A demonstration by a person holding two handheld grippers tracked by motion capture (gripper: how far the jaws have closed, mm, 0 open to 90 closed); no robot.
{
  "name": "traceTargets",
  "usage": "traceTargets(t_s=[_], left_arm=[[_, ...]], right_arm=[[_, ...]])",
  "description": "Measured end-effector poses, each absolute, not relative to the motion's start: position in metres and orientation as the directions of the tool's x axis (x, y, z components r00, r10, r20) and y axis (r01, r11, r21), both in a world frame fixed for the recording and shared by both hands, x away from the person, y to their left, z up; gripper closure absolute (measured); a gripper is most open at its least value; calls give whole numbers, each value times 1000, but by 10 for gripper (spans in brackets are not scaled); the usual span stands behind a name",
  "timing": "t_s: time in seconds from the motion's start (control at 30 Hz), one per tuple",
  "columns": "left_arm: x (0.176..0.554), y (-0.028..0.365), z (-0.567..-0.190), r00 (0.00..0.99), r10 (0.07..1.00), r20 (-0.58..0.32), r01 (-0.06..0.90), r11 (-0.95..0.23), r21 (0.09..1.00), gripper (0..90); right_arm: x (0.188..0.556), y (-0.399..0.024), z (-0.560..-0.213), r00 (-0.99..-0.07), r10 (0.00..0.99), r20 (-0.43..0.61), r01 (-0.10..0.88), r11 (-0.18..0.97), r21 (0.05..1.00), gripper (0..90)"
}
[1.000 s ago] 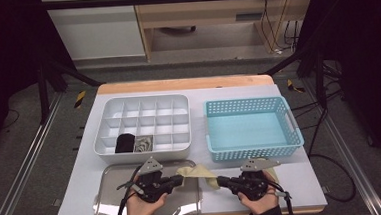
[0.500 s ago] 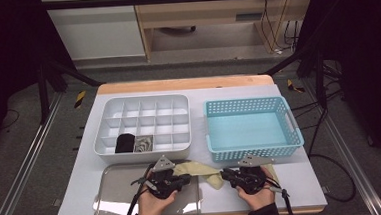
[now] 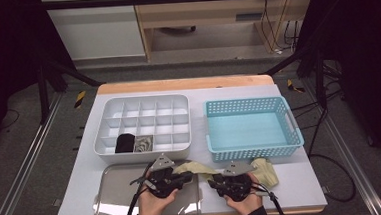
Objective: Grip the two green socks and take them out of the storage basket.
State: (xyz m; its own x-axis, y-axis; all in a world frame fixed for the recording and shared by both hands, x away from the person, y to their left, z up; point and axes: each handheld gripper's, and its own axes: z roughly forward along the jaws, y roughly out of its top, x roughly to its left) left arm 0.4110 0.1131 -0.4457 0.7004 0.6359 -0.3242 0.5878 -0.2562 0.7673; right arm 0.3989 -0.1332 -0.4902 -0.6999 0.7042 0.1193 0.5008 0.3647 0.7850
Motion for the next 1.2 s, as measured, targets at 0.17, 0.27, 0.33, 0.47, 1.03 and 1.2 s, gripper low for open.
traceTargets(t_s=[0.17,0.27,0.33,0.47,1.03,1.2], left_arm=[[412,111,-439,700,634,-328,583,-243,775,852],[414,111,-434,693,640,-332,583,-228,780,852],[415,113,-432,685,648,-333,586,-218,780,852],[420,111,-433,670,660,-340,600,-212,771,848],[434,81,-450,705,665,-248,544,-282,790,635],[429,90,-449,708,660,-253,540,-273,796,576]], right_arm=[[396,-133,-490,-717,689,107,490,389,780,885],[395,-138,-485,-738,653,173,525,393,755,890],[393,-145,-481,-751,630,197,530,398,748,889],[386,-171,-471,-762,611,214,534,406,742,883],[398,-138,-482,-725,679,115,517,425,743,688],[397,-135,-484,-728,680,87,504,443,742,872]])
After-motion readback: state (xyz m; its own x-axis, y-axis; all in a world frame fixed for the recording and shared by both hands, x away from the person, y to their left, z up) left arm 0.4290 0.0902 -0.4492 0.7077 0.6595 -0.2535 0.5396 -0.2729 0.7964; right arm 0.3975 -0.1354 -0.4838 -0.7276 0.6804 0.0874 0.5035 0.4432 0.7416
